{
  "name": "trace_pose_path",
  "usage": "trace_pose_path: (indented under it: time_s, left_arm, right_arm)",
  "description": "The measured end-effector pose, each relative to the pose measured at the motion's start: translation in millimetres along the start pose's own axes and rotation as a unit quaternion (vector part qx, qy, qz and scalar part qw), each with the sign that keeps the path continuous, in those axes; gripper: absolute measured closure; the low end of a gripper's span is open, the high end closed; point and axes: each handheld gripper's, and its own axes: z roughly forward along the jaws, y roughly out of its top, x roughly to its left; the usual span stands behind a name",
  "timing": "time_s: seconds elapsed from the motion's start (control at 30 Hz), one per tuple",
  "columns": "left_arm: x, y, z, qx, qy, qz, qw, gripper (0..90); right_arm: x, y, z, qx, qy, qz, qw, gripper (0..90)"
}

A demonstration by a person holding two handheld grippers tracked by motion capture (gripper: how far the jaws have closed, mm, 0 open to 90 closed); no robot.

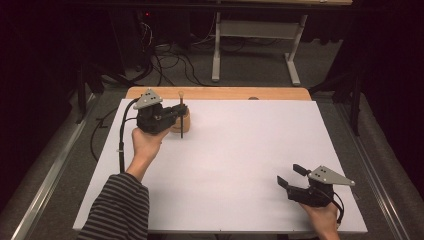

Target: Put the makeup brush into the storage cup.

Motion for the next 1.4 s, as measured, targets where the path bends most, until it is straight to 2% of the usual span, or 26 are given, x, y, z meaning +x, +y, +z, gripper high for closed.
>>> trace_pose_path:
  time_s: [0.07, 0.53, 1.4]
  left_arm:
    - [3.1, -0.6, 0.9, -0.001, 0.0, -0.006, 1.0, 83.5]
    - [17.4, -3.0, 8.4, 0.006, 0.018, -0.019, 0.9996, 83.5]
    - [42.3, 2.4, 29.3, 0.012, 0.048, -0.03, 0.9983, 83.5]
  right_arm:
    - [0.2, 0.0, -0.3, 0.0, -0.001, 0.0, 1.0, 27.9]
    - [0.3, -0.4, -0.4, 0.001, -0.001, -0.002, 1.0, 28.0]
    - [0.7, -0.6, 0.6, 0.002, 0.007, -0.004, 1.0, 28.1]
